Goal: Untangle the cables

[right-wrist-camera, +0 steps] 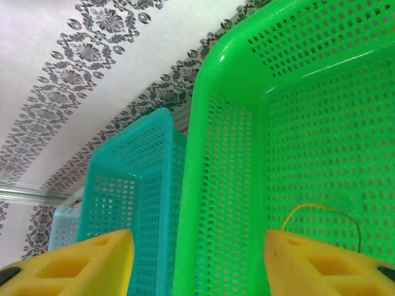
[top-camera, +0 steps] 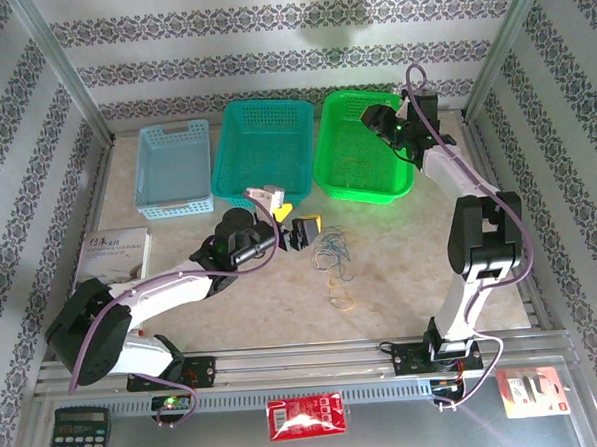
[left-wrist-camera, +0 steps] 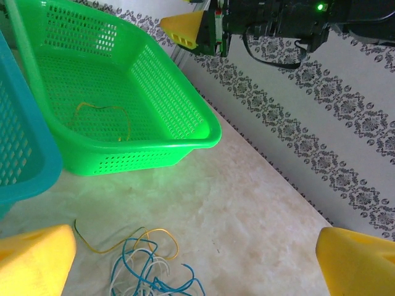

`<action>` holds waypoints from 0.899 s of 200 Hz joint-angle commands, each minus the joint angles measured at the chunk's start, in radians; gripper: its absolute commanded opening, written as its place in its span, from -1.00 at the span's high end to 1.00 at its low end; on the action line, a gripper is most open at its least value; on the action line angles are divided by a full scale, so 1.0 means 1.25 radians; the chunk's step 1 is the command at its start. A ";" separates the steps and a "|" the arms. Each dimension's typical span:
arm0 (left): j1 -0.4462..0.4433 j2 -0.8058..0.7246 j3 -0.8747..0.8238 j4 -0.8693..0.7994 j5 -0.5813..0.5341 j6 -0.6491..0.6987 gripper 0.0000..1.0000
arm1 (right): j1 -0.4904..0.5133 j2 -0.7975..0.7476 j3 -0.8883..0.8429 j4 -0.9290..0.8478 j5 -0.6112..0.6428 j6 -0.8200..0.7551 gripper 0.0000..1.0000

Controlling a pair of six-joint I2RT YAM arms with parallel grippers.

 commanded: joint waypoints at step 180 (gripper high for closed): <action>-0.009 -0.055 -0.087 -0.110 -0.103 -0.054 -0.99 | 0.565 -0.738 -0.767 -0.129 0.366 0.047 -0.09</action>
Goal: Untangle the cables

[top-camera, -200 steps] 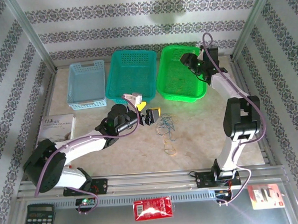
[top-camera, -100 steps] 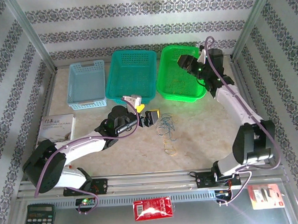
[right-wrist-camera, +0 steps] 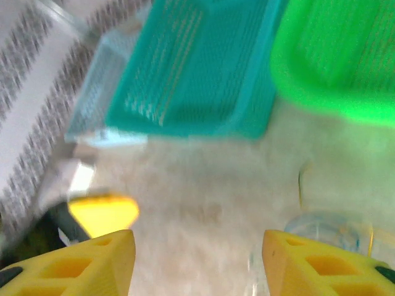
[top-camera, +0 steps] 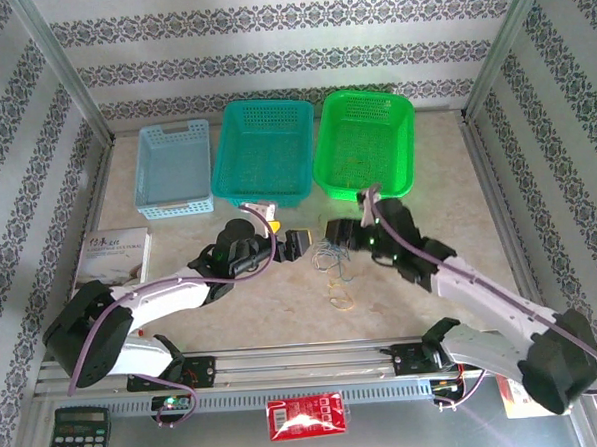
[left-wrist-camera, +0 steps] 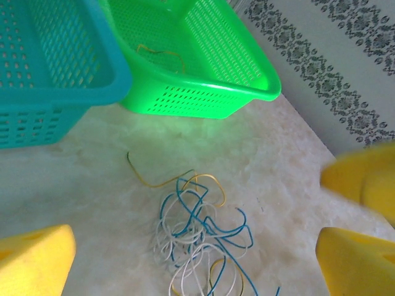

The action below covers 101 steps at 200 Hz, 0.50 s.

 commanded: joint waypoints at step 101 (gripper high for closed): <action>-0.009 -0.111 -0.044 -0.065 -0.059 -0.015 -1.00 | 0.268 -0.212 -0.269 -0.164 0.206 0.277 -0.07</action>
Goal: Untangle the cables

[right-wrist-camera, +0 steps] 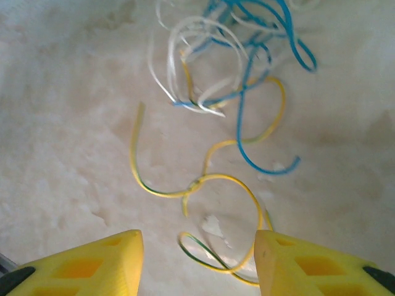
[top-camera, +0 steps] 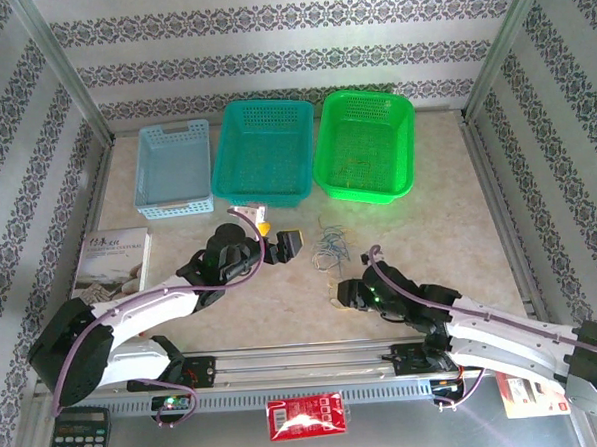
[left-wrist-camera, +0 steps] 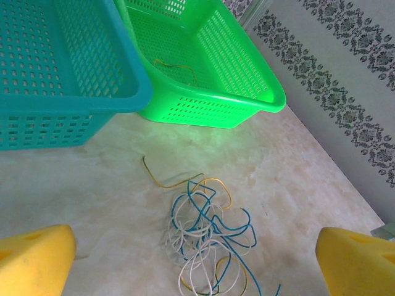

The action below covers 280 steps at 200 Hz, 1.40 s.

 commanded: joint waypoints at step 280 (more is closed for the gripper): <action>-0.010 0.024 -0.017 0.013 -0.006 -0.026 -1.00 | 0.012 0.177 -0.041 0.269 -0.036 0.077 0.18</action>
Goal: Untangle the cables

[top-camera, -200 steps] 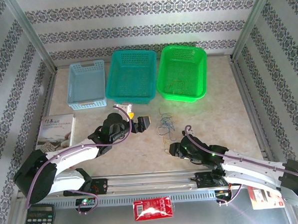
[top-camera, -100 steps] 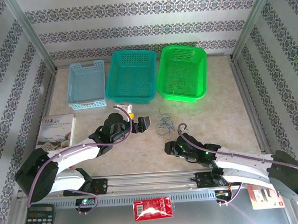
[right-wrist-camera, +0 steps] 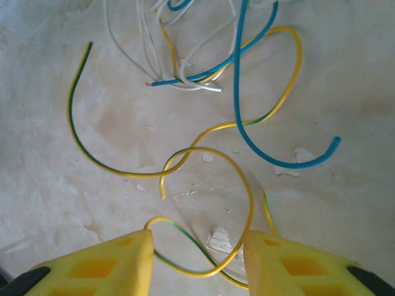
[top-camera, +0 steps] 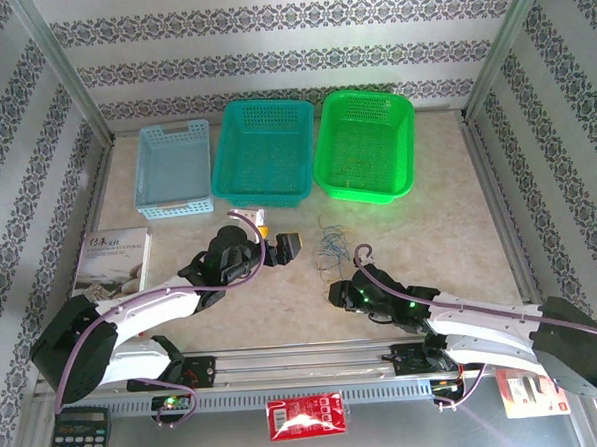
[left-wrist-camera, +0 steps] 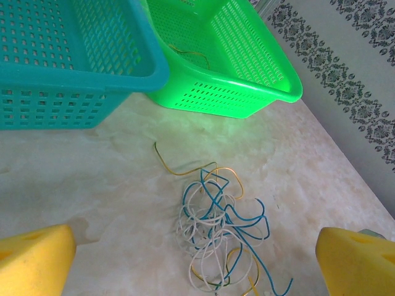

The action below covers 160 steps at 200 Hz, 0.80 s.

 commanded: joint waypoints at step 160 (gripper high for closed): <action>-0.007 -0.084 -0.037 -0.084 -0.136 -0.037 -1.00 | -0.041 0.169 0.362 -0.284 0.043 -0.355 0.25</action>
